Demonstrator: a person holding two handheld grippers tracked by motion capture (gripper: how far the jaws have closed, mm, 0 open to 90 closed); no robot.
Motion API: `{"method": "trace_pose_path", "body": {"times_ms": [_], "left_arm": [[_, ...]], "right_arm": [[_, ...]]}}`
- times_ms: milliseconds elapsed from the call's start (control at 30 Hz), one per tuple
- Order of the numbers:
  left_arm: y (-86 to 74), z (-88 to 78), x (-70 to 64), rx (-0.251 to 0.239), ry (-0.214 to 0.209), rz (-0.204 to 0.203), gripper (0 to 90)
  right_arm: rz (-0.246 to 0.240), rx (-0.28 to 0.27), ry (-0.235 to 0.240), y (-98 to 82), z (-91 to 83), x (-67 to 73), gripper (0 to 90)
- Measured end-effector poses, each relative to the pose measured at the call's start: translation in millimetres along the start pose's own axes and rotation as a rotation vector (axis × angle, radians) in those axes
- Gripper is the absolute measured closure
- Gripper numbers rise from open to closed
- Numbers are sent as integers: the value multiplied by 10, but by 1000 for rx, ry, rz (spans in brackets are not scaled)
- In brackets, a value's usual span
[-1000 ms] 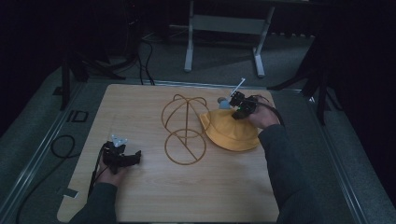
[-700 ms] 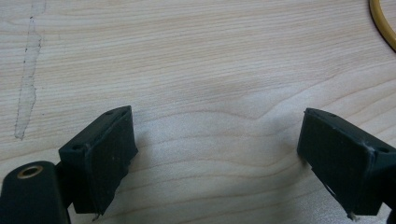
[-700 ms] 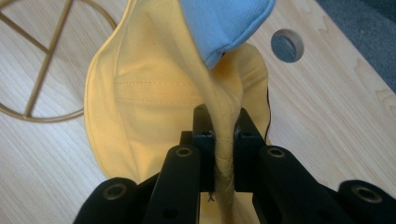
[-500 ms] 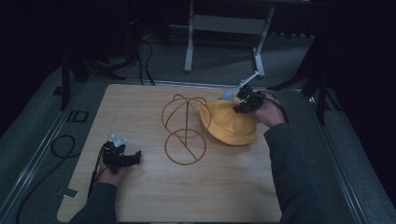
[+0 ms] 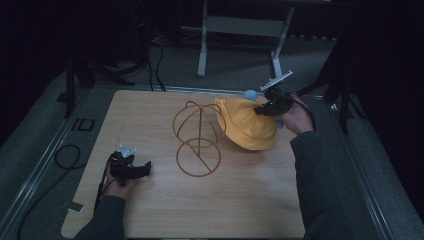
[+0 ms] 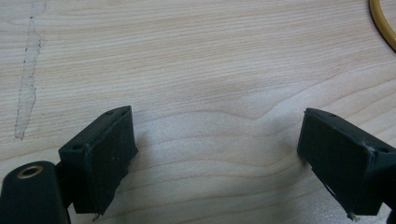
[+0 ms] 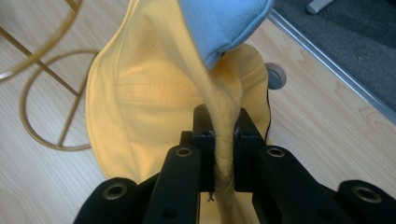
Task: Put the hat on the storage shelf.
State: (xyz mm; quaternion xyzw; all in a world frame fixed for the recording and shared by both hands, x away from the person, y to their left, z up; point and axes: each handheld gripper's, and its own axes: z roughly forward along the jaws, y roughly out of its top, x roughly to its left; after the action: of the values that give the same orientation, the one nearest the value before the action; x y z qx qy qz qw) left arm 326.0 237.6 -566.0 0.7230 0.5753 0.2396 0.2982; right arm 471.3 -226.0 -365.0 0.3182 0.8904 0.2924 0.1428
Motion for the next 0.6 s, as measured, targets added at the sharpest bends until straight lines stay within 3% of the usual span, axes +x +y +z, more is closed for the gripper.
{"method": "trace_pose_path", "body": {"times_ms": [233, 600], "left_arm": [[0, 0, 0, 0, 0, 0, 115], [0, 1, -1, -1, 0, -1, 115]], "right_arm": [[28, -47, 11, -18, -133, -72, 838], [13, -99, 31, -2, -322, -96, 838]]}}
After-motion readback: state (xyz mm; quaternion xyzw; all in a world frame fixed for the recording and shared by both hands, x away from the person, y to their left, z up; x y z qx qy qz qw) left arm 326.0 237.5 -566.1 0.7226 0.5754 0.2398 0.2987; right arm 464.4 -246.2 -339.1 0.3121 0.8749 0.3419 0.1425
